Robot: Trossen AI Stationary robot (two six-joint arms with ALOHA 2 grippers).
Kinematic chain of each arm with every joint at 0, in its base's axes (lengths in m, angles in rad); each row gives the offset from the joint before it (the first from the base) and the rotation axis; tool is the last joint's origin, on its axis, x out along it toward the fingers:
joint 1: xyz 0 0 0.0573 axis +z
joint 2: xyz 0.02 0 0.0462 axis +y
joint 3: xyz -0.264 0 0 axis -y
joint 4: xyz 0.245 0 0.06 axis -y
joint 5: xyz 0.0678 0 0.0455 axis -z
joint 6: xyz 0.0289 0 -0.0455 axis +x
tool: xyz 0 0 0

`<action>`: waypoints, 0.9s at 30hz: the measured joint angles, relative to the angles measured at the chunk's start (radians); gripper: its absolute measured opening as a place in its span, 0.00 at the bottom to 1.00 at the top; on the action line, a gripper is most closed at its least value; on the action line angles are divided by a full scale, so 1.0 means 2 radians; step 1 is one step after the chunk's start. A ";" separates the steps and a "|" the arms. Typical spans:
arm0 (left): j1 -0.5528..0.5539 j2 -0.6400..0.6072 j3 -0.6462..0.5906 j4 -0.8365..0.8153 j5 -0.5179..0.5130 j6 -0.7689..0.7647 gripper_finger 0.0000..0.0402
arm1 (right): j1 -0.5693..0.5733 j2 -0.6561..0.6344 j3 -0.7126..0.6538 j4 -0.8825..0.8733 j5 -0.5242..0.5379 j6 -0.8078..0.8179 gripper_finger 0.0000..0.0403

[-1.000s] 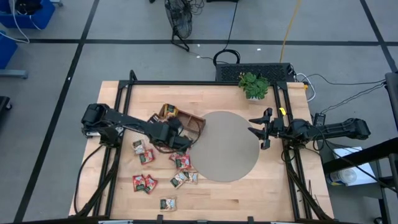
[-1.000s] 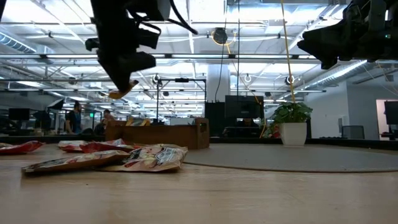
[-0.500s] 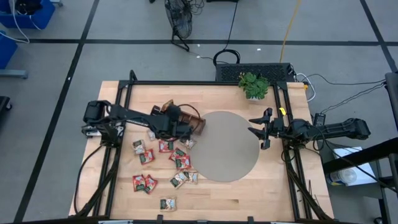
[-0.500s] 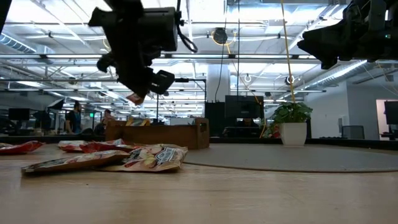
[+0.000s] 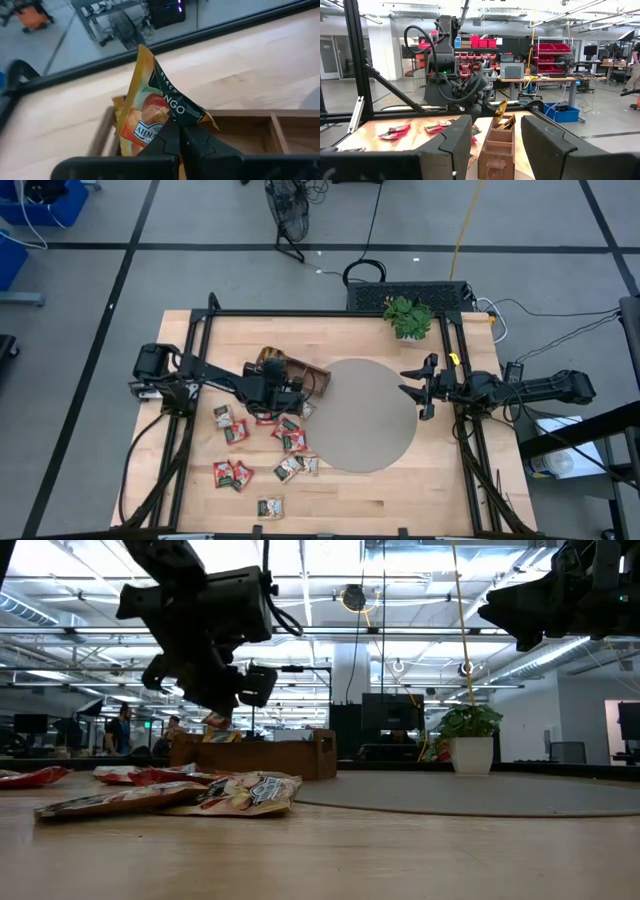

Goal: Pick & Place Tea
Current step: Put the yellow tea bag into the left section of the wooden organizer

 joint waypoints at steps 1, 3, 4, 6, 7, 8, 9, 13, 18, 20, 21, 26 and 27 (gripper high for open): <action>0.000 0.000 -0.005 0.012 0.003 0.003 0.01 | 0.000 0.000 0.000 0.000 0.000 0.000 0.39; 0.000 0.000 -0.013 0.026 0.005 0.006 0.01 | 0.000 0.000 0.000 0.000 0.000 0.000 0.39; 0.000 0.000 -0.017 0.029 0.006 0.005 0.01 | 0.000 0.000 0.000 0.000 0.000 0.000 0.39; 0.001 0.000 -0.022 0.029 0.009 -0.002 0.02 | 0.000 0.000 0.000 0.000 0.000 0.000 0.39; 0.001 0.000 -0.025 0.029 0.009 -0.002 0.01 | 0.000 0.000 0.000 0.000 0.000 0.000 0.39; 0.001 0.000 -0.027 0.029 0.009 -0.003 0.01 | 0.000 0.000 0.000 0.000 0.000 0.000 0.39; 0.001 0.000 -0.028 0.030 0.009 -0.004 0.01 | 0.000 0.000 0.000 0.000 0.000 0.000 0.39; 0.005 0.000 -0.038 0.030 0.009 -0.018 0.01 | 0.000 0.000 0.000 0.000 0.000 0.000 0.39; 0.007 0.000 -0.048 0.045 0.011 -0.024 0.02 | 0.000 0.000 0.000 0.000 0.000 0.000 0.39; 0.007 0.000 -0.048 0.051 0.011 -0.024 0.03 | 0.000 0.000 0.000 0.000 0.000 0.000 0.39; 0.007 0.000 -0.048 0.054 0.012 -0.020 0.04 | 0.000 0.000 0.000 0.000 0.000 0.000 0.39; 0.007 0.000 -0.048 0.075 0.022 0.012 0.04 | 0.000 0.000 0.000 0.000 0.000 0.000 0.39; 0.007 0.000 -0.048 0.077 0.022 0.012 0.04 | 0.000 0.000 0.000 0.000 0.000 0.000 0.39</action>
